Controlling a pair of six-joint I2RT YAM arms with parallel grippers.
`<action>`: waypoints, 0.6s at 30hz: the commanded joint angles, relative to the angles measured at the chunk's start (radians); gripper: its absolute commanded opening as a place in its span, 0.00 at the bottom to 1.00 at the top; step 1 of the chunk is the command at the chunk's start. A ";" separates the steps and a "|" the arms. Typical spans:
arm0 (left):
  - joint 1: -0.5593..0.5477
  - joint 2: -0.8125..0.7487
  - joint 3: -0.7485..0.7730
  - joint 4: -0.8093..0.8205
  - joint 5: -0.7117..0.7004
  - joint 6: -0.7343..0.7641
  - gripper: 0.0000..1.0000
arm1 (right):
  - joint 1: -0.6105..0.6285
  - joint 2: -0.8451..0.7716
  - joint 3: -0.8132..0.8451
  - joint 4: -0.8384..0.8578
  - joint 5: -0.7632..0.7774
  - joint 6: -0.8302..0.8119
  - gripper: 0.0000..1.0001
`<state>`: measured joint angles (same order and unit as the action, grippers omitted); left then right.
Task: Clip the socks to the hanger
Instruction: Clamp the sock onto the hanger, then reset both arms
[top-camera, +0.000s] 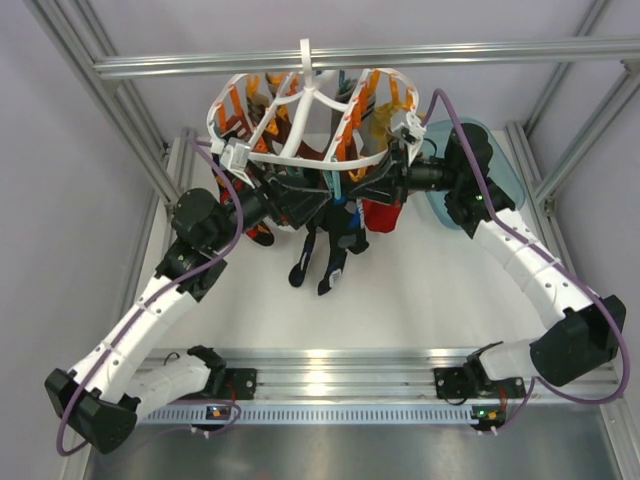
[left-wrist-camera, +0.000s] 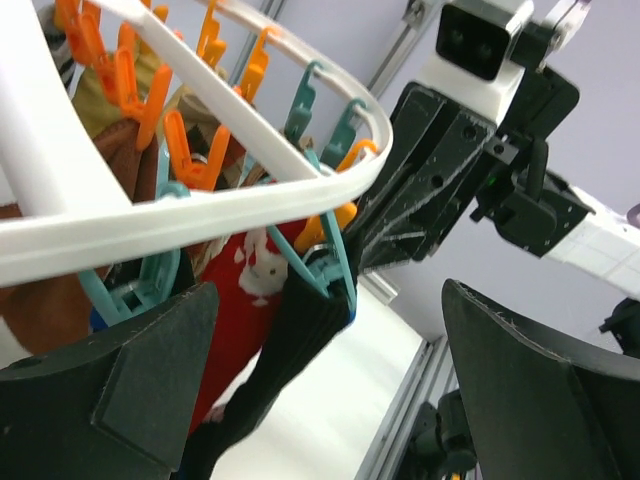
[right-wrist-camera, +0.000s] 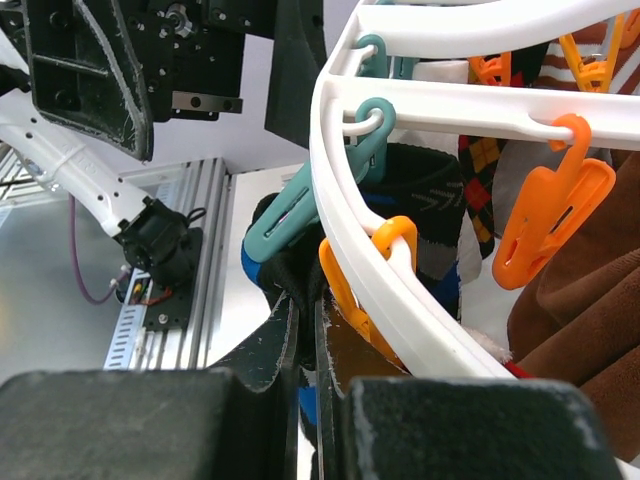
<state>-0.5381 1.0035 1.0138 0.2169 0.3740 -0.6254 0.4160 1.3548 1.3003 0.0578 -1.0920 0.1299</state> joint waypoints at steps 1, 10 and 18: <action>0.004 -0.037 0.023 -0.112 0.032 0.049 0.98 | -0.014 -0.011 0.001 -0.006 0.078 -0.029 0.00; 0.013 -0.089 0.072 -0.462 0.005 0.274 0.98 | -0.016 -0.086 -0.062 -0.101 0.126 -0.090 0.27; 0.095 -0.189 0.065 -0.590 -0.072 0.395 0.98 | -0.016 -0.204 -0.134 -0.180 0.182 -0.122 0.59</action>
<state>-0.4759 0.8631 1.0458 -0.3195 0.3355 -0.3000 0.4129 1.2125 1.1831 -0.0834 -0.9497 0.0334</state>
